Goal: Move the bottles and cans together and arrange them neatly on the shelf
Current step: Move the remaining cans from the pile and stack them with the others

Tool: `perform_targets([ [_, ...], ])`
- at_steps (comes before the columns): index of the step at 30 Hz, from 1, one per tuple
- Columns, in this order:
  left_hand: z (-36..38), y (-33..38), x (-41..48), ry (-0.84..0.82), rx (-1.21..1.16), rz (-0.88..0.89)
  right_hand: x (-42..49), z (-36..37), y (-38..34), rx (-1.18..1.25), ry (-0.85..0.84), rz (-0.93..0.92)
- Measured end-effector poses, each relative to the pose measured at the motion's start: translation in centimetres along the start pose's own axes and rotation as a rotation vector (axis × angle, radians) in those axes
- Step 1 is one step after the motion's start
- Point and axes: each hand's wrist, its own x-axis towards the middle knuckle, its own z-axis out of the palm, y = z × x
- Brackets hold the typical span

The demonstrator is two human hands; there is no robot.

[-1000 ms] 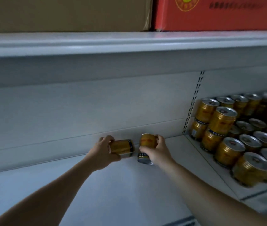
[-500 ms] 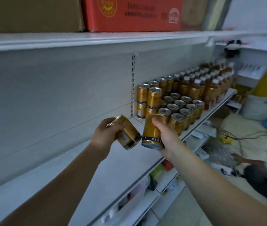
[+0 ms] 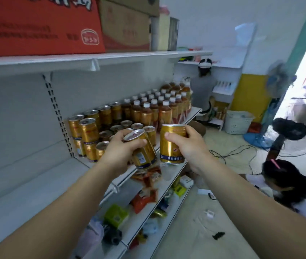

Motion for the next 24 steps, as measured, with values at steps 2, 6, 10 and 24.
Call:
perform_targets([
  [2,3.0,-0.2,1.4,0.007,0.025,-0.010,1.5,-2.9,0.0,-0.063,-0.009,-0.005],
  [6,6.1,-0.1,3.4,0.077,0.144,-0.014,4.5,-6.1,0.0,-0.133,-0.074,0.010],
  [10,6.1,0.6,4.7,0.133,0.351,0.074,8.0,-5.7,0.5,-0.134,-0.148,-0.010],
  [24,-4.6,2.8,16.4,0.353,0.828,0.123,24.0,7.4,2.6,-0.249,-0.431,-0.178],
])
